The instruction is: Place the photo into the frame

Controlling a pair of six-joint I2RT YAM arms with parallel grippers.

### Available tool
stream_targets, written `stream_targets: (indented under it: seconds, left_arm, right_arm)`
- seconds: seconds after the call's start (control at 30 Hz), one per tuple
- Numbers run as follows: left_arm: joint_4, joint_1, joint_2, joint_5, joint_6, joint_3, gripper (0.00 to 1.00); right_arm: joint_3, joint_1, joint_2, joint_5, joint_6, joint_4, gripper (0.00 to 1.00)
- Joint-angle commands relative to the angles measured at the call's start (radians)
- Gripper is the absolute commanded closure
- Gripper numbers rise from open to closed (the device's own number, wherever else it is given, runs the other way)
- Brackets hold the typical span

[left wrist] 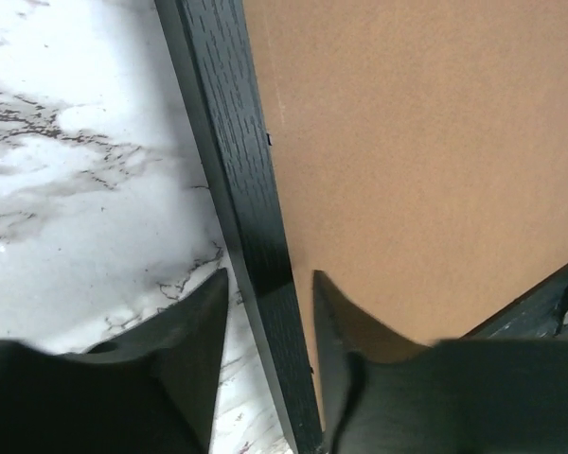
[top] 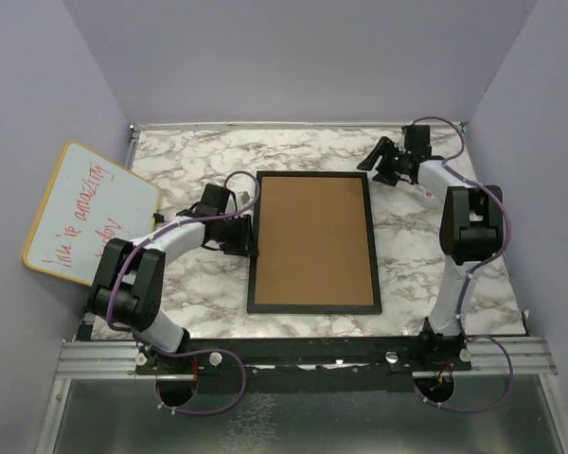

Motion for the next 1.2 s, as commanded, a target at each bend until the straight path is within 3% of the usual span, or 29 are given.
stream_targets:
  seconds: [0.0,0.1,0.23,0.4,0.57,0.63,0.7,0.8,0.93,1.0,1.17]
  left_arm:
    - [-0.039,0.032,-0.094,-0.042,-0.027,0.045,0.48]
    - [-0.005,0.075,-0.096,-0.02,-0.043,0.09,0.33]
    - [0.077,0.096,0.007,0.006,-0.101,0.15,0.32]
    - [0.157,0.097,0.187,0.052,-0.177,0.259,0.45]
    - [0.162,0.097,0.3,0.037,-0.189,0.325,0.59]
    - [0.128,0.097,0.313,-0.065,-0.181,0.324,0.72]
    - [0.123,0.098,0.311,-0.127,-0.168,0.301,0.76]
    - [0.176,0.098,0.318,-0.057,-0.178,0.253,0.77]
    - [0.264,0.09,0.343,0.053,-0.258,0.182,0.93]
    - [0.328,0.076,0.341,0.093,-0.324,0.131,0.96]
    - [0.382,0.023,0.322,0.076,-0.45,0.062,1.0]
  right_arm:
    - [0.006,-0.012,-0.08,0.062,-0.017,-0.07,0.32]
    - [-0.02,-0.011,-0.136,-0.011,-0.001,-0.1,0.32]
    - [-0.149,0.027,-0.206,-0.183,0.117,0.015,0.43]
    - [-0.201,0.192,-0.23,-0.248,0.227,0.099,0.5]
    - [-0.26,0.323,-0.168,-0.384,0.396,0.352,0.6]
    - [-0.235,0.362,-0.128,-0.414,0.4,0.355,0.62]
    - [-0.219,0.39,-0.104,-0.42,0.393,0.345,0.62]
    - [-0.213,0.417,-0.075,-0.428,0.406,0.36,0.62]
    - [-0.213,0.444,-0.044,-0.431,0.413,0.365,0.63]
    - [-0.227,0.451,-0.044,-0.427,0.405,0.365,0.63]
    - [-0.296,0.45,-0.092,-0.416,0.304,0.29,0.65]
